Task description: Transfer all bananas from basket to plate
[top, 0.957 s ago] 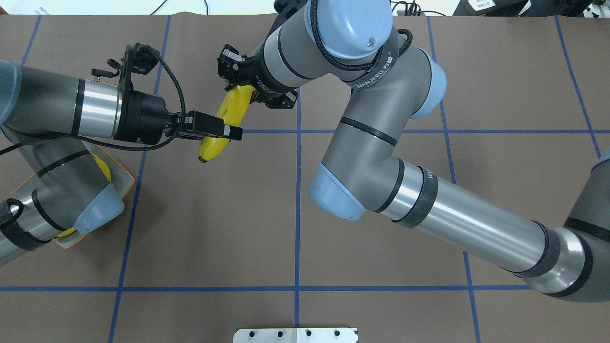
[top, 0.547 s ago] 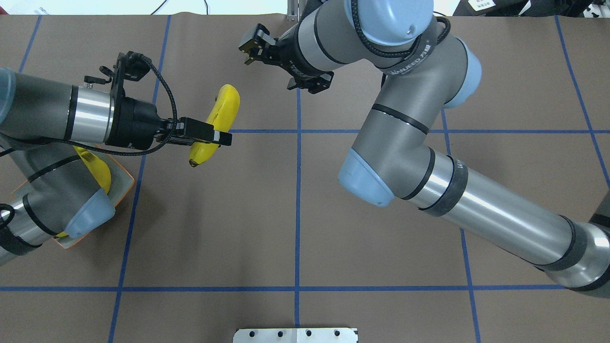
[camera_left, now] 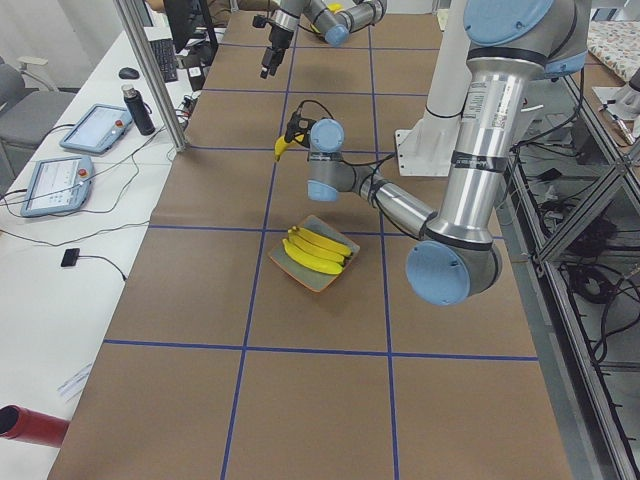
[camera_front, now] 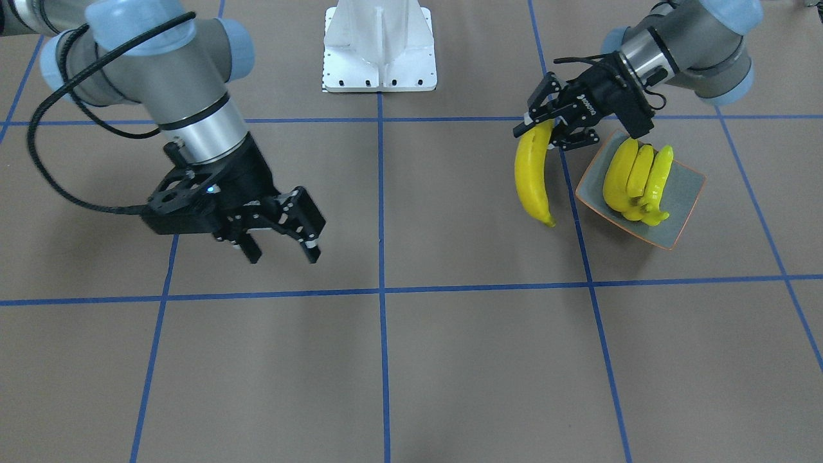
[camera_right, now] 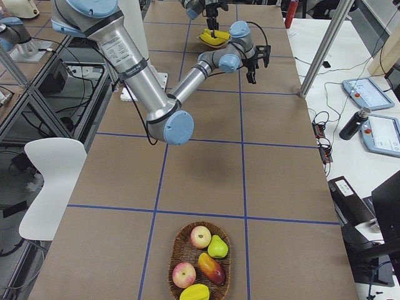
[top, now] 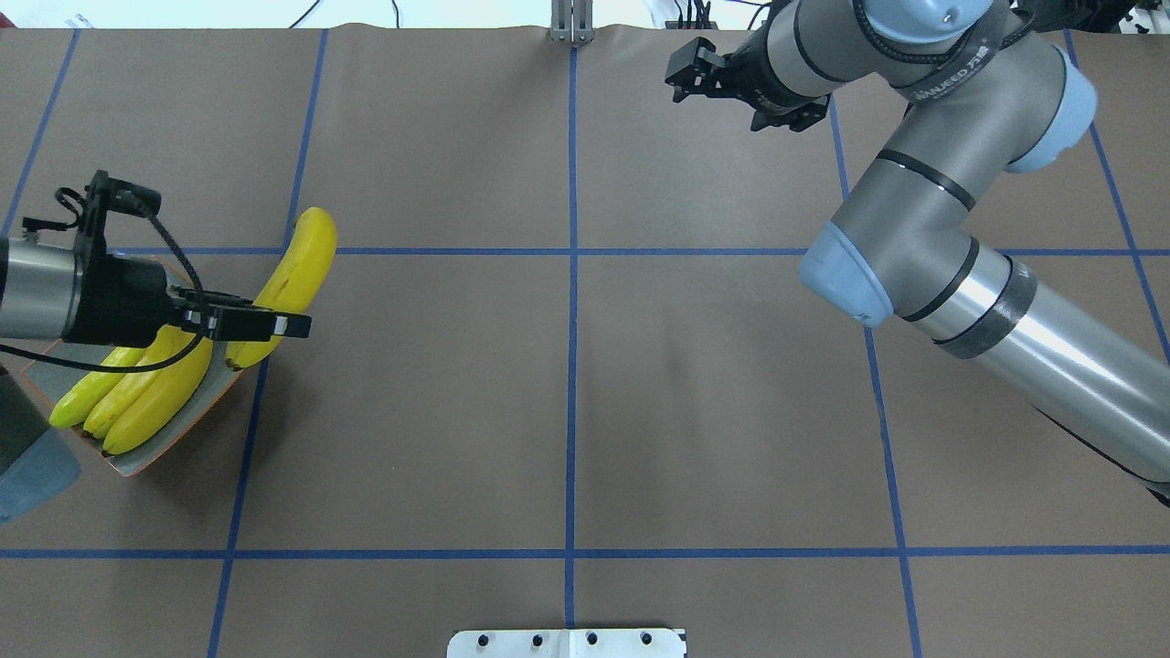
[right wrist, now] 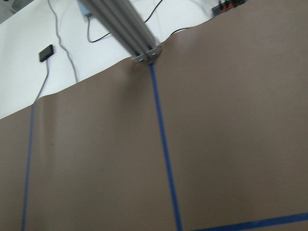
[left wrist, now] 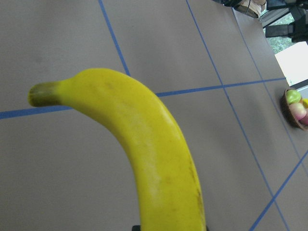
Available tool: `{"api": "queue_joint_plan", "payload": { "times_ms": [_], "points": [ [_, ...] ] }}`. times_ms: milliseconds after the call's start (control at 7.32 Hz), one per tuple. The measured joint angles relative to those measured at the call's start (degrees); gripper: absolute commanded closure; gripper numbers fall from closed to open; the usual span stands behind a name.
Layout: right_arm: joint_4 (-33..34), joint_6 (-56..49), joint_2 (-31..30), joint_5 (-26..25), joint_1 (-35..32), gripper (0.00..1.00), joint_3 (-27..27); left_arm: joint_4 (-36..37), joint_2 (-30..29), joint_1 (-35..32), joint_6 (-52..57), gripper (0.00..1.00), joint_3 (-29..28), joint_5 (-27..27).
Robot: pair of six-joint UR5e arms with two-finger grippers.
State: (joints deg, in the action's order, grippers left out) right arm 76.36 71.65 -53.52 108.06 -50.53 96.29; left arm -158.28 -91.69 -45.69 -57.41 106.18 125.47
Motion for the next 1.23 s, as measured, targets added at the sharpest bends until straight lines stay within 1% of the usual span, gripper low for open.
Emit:
{"api": "queue_joint_plan", "payload": {
  "times_ms": [137, 273, 410, 547, 820, 957, 1093, 1230],
  "points": [
    [1.7, -4.3, -1.5, -0.2, -1.6, 0.00, -0.1, 0.1, 4.4, -0.3, 9.9, 1.00, 0.4, -0.1],
    [2.4, -6.2, -2.3, -0.3, -2.7, 0.00, -0.2, 0.2, 8.0, -0.3, 18.3, 1.00, 0.5, -0.1],
    [2.6, -6.9, -2.7, -0.3, -3.4, 0.00, -0.2, 0.3, 10.6, -0.1, 24.7, 1.00, 0.5, -0.9],
    [2.7, -7.5, -3.3, -0.1, -4.1, 0.00, -0.2, 0.6, 12.5, 0.8, 28.8, 1.00, 0.4, -2.8],
    [2.6, -10.8, -4.7, 0.0, -5.3, 0.00, -0.2, 1.1, 14.0, 3.7, 31.4, 0.75, -0.7, -5.4],
    [2.5, -11.8, -5.1, 0.1, -5.8, 0.00, -0.2, 1.1, 14.2, 4.5, 31.7, 0.61, -1.3, -5.7],
    [2.5, -12.1, -5.2, 0.1, -6.0, 0.00, -0.2, 1.1, 14.5, 4.9, 31.8, 0.49, -1.7, -5.8],
    [2.4, -12.2, -5.3, 0.1, -6.1, 0.00, -0.2, 1.1, 14.8, 5.0, 31.8, 0.49, -2.2, -5.8]
  ]
}}
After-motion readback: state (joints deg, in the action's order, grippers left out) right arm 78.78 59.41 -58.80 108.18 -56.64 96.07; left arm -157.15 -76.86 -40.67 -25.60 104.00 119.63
